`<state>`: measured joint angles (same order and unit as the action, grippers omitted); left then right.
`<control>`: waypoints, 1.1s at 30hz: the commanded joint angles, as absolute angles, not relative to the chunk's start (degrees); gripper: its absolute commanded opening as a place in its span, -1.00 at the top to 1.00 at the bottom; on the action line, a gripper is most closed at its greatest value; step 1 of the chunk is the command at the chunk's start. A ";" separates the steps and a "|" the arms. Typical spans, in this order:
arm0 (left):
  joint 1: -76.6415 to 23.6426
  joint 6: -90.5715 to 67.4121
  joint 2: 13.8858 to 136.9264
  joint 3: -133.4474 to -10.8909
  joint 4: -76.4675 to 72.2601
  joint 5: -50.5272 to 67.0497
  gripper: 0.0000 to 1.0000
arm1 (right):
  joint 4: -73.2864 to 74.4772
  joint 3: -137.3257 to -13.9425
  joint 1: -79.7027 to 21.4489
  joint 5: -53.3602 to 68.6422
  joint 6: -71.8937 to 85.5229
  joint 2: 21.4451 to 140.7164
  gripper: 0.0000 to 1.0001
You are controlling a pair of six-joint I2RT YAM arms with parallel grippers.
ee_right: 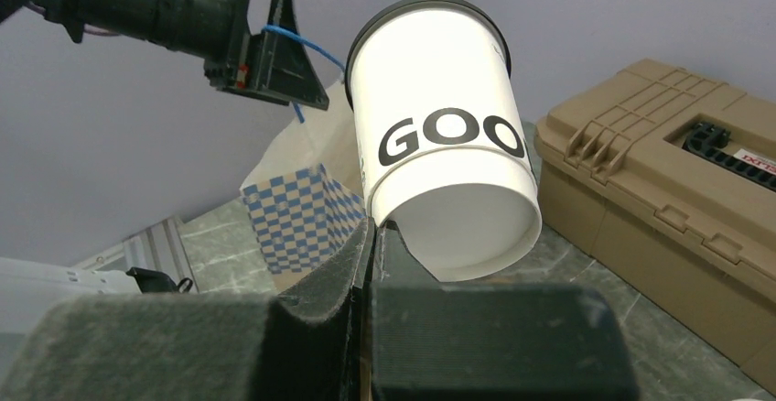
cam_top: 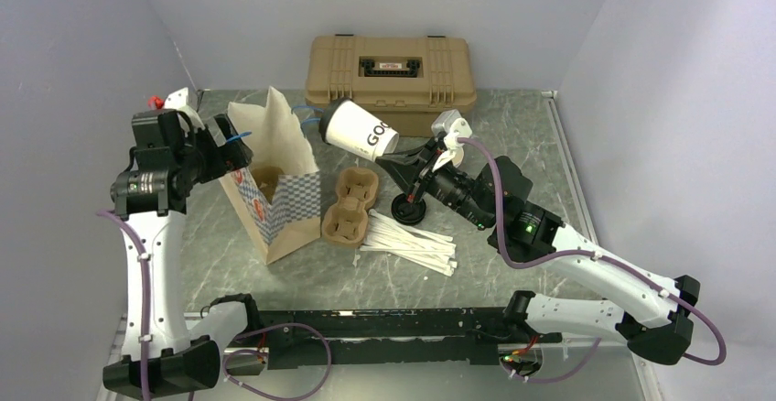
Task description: Pack the takeout coffee
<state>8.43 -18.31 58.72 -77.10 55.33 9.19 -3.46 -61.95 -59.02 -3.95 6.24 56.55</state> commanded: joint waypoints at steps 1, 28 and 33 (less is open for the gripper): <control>8.61 -16.53 58.08 -84.08 58.83 10.66 -0.99 | -5.87 -62.60 -58.98 -2.30 6.93 55.47 1.00; 8.64 -19.08 61.34 -87.27 53.25 19.31 -0.98 | -2.78 -63.54 -59.00 -2.31 7.28 54.19 1.00; 8.70 -19.57 65.91 -92.01 50.05 20.43 -0.93 | -2.25 -63.72 -59.00 -2.89 6.82 53.75 1.00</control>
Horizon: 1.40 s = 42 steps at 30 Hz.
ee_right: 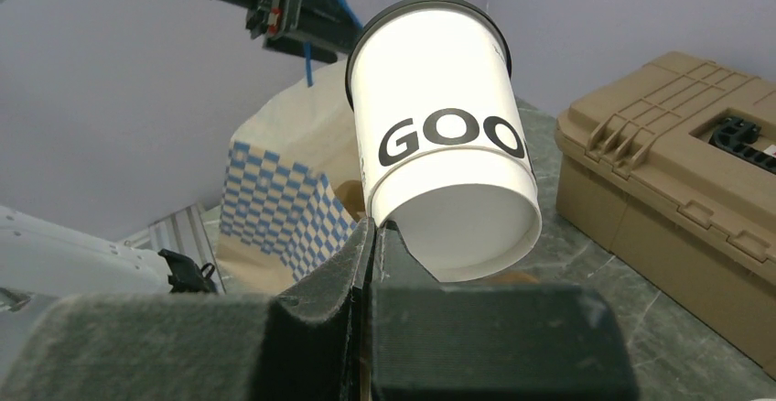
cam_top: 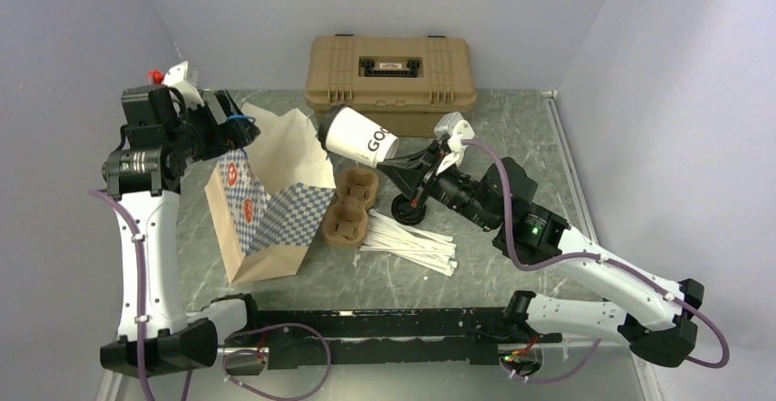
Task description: Pack the takeout coffee
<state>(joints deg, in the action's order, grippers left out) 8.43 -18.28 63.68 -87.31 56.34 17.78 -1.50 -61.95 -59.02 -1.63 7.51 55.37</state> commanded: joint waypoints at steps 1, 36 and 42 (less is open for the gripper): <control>8.70 -19.74 66.75 -92.85 49.22 20.52 -0.92 | -2.24 -63.80 -59.05 -3.02 6.77 53.71 1.00; 11.51 -16.46 75.05 -77.12 57.44 19.23 -0.99 | 1.56 -66.44 -58.97 -3.15 4.76 56.25 1.00; 11.49 -14.81 72.03 -74.56 59.49 17.03 -0.99 | 0.20 -64.35 -58.98 -3.12 5.00 55.11 1.00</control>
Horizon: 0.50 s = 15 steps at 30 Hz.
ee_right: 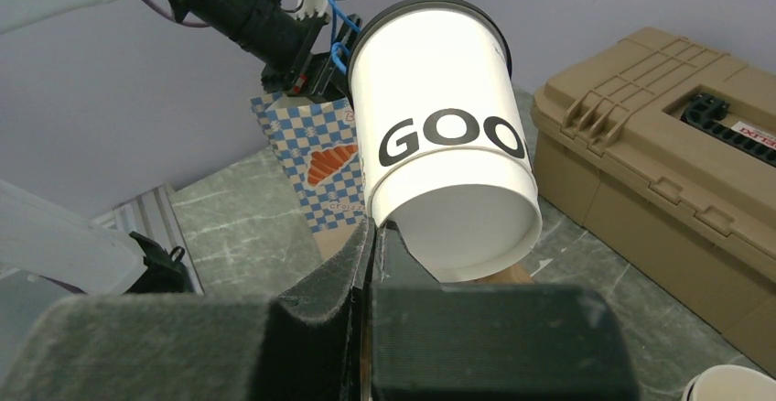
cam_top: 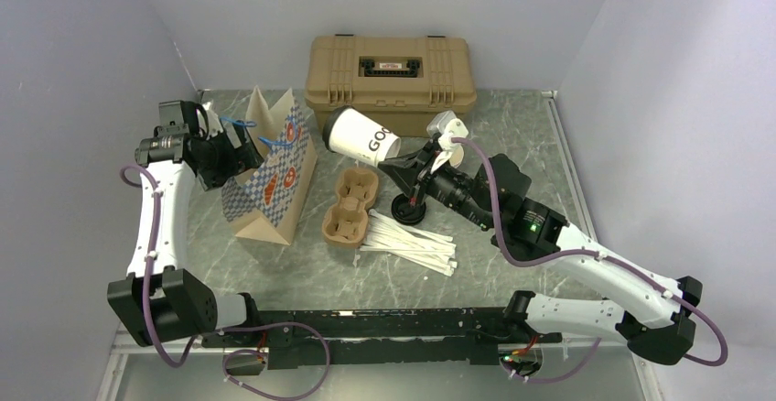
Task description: Pack the takeout coffee
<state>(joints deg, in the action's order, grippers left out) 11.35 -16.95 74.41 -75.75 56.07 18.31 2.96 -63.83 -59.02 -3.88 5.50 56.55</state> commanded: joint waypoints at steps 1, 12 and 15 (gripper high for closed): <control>11.50 -14.55 71.66 -74.62 59.76 17.19 -0.99 | 0.26 -64.11 -58.98 -2.97 5.02 54.98 1.00; 11.51 -10.61 65.51 -74.80 62.45 19.23 -0.99 | -1.49 -63.45 -59.01 -1.44 5.98 53.98 1.00; 11.51 -10.00 64.13 -74.61 63.10 18.51 -0.99 | -1.47 -63.83 -59.05 -0.68 6.50 54.18 1.00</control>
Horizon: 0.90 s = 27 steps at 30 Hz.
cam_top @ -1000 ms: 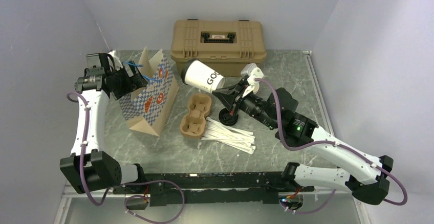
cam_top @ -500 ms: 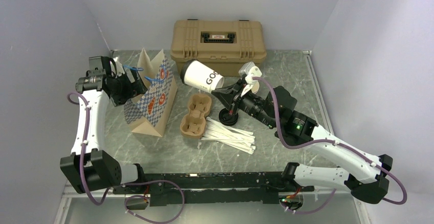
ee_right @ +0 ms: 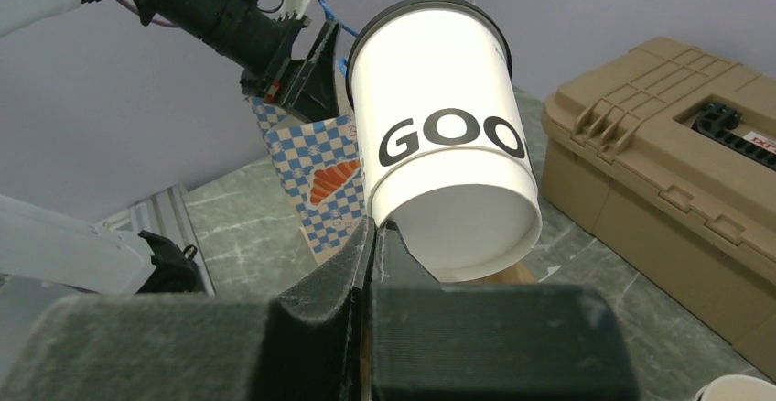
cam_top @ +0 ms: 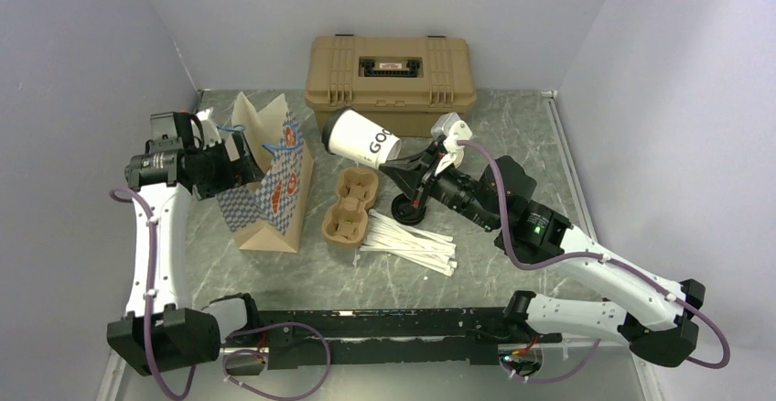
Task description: Pack the takeout coffee
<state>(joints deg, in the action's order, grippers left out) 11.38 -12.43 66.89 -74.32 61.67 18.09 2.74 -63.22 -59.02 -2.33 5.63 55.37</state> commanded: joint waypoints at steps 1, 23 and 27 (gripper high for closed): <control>11.50 -9.92 63.77 -74.35 63.04 18.01 -0.99 | -1.38 -63.98 -59.06 -0.58 6.58 54.24 1.00; 11.48 -11.03 59.66 -85.17 66.06 10.36 -0.99 | -2.50 -64.33 -59.06 1.18 7.72 55.53 1.00; 11.50 -11.54 59.48 -89.73 66.41 11.54 -0.99 | -2.45 -64.42 -59.06 2.67 7.82 55.26 1.00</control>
<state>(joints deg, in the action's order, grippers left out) 11.38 -10.79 60.77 -84.71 65.87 11.90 1.34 -63.22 -59.02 0.56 7.07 55.94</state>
